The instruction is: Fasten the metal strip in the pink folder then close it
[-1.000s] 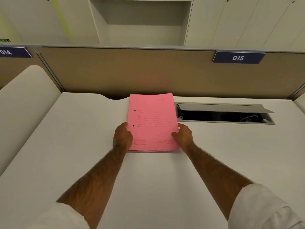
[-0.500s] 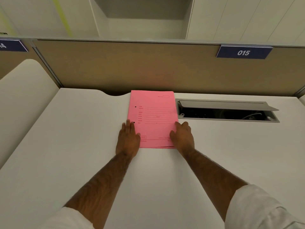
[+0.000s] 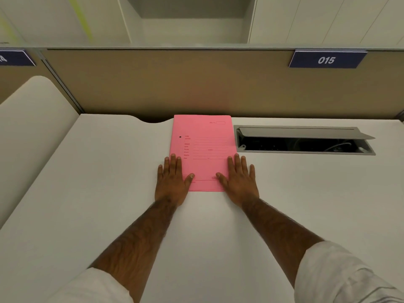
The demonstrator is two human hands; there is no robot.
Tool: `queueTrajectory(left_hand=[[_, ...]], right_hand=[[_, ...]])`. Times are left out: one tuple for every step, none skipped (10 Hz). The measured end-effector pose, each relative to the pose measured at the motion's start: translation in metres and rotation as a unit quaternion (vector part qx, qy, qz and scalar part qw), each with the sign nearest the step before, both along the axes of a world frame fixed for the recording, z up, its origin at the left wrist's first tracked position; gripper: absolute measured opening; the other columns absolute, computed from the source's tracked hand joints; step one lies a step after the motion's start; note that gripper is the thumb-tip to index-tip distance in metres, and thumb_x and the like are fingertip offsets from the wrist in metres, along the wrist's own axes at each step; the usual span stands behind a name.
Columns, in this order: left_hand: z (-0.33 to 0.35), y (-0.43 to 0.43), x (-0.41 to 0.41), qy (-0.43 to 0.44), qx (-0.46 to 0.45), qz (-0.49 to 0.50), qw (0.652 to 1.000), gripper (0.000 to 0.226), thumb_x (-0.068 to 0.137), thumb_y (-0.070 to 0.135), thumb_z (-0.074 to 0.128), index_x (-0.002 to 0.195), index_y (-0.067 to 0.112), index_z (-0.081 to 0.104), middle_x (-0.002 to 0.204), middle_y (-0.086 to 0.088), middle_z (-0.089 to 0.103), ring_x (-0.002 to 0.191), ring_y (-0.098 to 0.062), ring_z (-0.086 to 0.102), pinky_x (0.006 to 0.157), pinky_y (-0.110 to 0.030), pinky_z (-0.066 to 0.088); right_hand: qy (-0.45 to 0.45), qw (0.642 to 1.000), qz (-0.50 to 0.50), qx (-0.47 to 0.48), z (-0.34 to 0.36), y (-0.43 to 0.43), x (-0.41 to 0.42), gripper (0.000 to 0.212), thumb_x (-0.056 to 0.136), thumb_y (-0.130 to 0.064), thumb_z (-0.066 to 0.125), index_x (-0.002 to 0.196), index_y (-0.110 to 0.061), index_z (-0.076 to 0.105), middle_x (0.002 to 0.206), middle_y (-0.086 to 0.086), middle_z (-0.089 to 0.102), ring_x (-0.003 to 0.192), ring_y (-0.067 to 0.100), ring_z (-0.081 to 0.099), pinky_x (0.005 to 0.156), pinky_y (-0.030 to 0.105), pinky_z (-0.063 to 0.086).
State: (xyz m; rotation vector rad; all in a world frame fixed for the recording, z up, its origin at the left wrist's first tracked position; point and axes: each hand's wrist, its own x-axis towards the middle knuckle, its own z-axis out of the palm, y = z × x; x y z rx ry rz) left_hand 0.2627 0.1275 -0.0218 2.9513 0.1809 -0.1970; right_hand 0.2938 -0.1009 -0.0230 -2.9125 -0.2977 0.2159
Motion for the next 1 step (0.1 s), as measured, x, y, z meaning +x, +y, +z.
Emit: queueTrajectory(left_hand=[[0.0245, -0.0023, 0.0066, -0.022, 0.019, -0.016, 0.999, 0.082, 0.099, 0.064, 0.013, 0.160, 0.015, -0.013, 0.170, -0.007, -0.014, 0.157, -0.027, -0.014, 0.128, -0.046, -0.005]], right_hand=[[-0.039, 0.999, -0.001, 0.023, 0.0184, -0.0018, 0.0017, 0.082, 0.095, -0.070, 0.010, 0.158, -0.020, -0.005, 0.168, 0.009, -0.005, 0.154, 0.028, -0.010, 0.124, 0.051, -0.003]])
